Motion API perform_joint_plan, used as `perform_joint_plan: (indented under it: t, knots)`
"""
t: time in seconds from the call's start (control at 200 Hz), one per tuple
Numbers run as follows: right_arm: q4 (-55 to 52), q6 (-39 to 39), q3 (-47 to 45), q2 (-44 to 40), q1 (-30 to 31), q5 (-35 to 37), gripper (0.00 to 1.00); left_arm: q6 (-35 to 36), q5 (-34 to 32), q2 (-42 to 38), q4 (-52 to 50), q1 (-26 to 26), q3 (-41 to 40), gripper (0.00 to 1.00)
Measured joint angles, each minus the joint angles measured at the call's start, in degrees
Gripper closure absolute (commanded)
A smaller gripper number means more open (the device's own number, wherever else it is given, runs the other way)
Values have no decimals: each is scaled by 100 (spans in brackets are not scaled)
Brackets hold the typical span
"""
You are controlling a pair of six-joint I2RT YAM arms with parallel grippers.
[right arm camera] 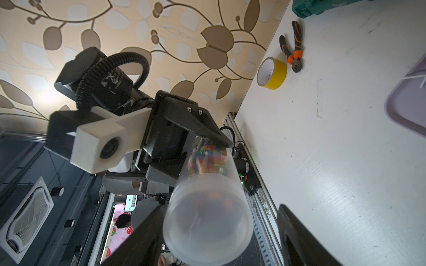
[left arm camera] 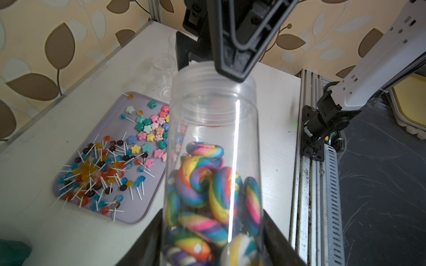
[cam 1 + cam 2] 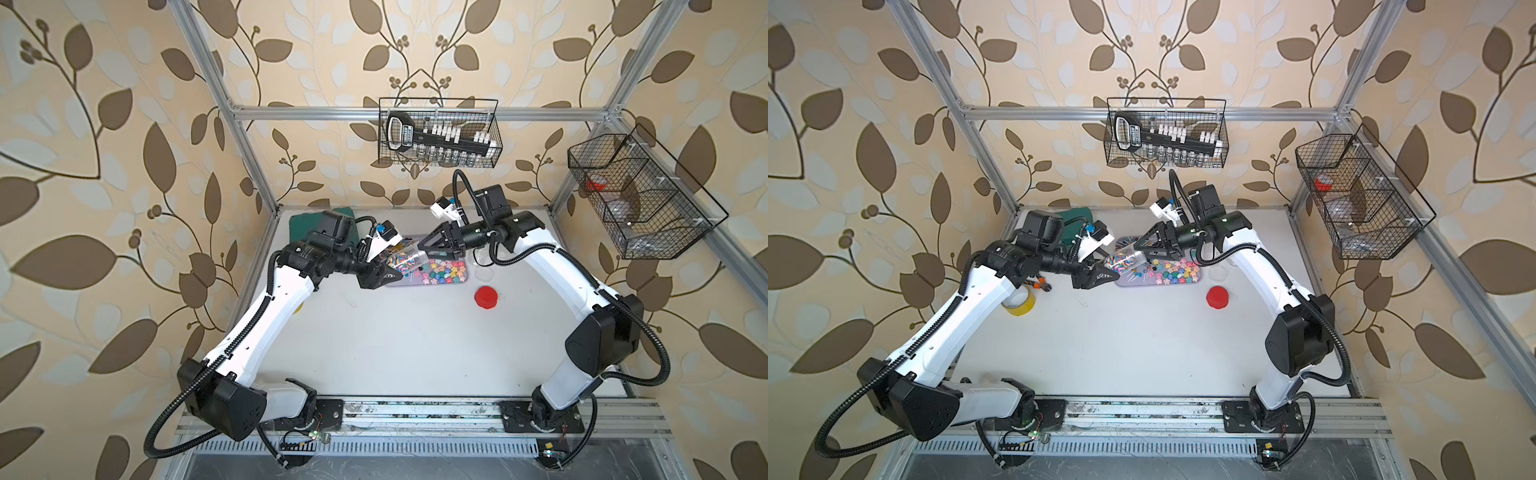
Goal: Pour the candies out of the jar
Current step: Unscrew the lid from the jar.
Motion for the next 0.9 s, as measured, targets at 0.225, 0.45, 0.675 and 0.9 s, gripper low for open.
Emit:
perform_joint_plan:
  t: [0.225,0.45,0.675,0.9]
  knots:
    - [-37,-28,22,0,20,-28,34,-2,0,0,0,0,0,68]
    - [-37,-57,55,0,33,-61,39,-2,0,0,0,0,0,68]
    - [-39,-66,66,0,59,-66,40,-2,0,0,0,0,0,68]
    - [-44,-203,98,0,59,-74,47,-17,7,0,20,0,0,68]
